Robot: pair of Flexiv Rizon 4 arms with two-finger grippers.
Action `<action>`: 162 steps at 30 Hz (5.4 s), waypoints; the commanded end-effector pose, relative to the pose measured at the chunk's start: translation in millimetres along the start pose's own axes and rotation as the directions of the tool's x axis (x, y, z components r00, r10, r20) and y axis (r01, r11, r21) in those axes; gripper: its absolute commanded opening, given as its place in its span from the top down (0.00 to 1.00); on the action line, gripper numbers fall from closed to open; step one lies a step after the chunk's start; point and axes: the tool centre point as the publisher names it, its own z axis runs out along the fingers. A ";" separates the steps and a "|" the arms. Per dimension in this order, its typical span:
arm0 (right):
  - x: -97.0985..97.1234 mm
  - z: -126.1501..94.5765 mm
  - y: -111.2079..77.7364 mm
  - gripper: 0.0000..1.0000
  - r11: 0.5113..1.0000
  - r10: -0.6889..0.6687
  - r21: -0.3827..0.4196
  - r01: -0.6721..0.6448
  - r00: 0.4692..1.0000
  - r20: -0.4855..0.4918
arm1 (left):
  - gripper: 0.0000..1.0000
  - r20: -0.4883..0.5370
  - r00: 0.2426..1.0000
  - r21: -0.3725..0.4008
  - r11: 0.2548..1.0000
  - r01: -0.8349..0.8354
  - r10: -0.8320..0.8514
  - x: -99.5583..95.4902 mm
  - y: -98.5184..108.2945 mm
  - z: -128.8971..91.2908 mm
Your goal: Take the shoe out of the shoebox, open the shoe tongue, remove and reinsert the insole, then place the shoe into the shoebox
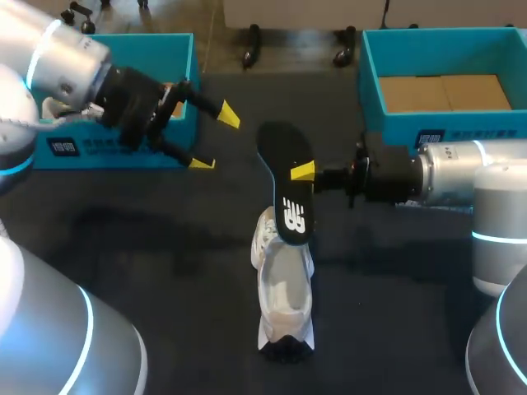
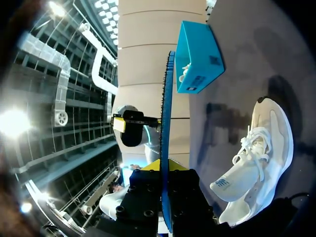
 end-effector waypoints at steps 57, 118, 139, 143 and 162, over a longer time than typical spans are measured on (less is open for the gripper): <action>3.1 7.5 -7.5 1.00 0.998 -0.030 -0.053 0.030 1.000 0.001 | 0.56 0.430 0.899 -0.280 0.959 0.045 0.083 -15.3 -3.7 87.8; -5.5 -39.7 -9.1 0.00 0.975 -0.220 0.042 0.217 0.971 0.089 | 1.00 0.410 0.909 -0.152 0.977 0.150 -0.075 10.4 -23.5 59.6; 1.6 -82.0 8.0 0.00 0.850 -0.380 0.496 0.177 0.859 0.345 | 1.00 0.311 0.909 0.010 0.957 0.290 -0.278 47.1 -79.6 66.6; -4.0 -89.9 0.7 0.00 0.725 -0.503 0.665 0.182 0.799 0.330 | 1.00 0.282 0.905 0.056 0.947 0.317 -0.319 46.8 -90.5 66.8; -15.6 -99.5 -13.3 0.00 0.556 -0.663 0.803 0.216 0.698 0.271 | 1.00 0.151 0.938 0.131 0.946 0.295 -0.313 21.7 -136.4 76.9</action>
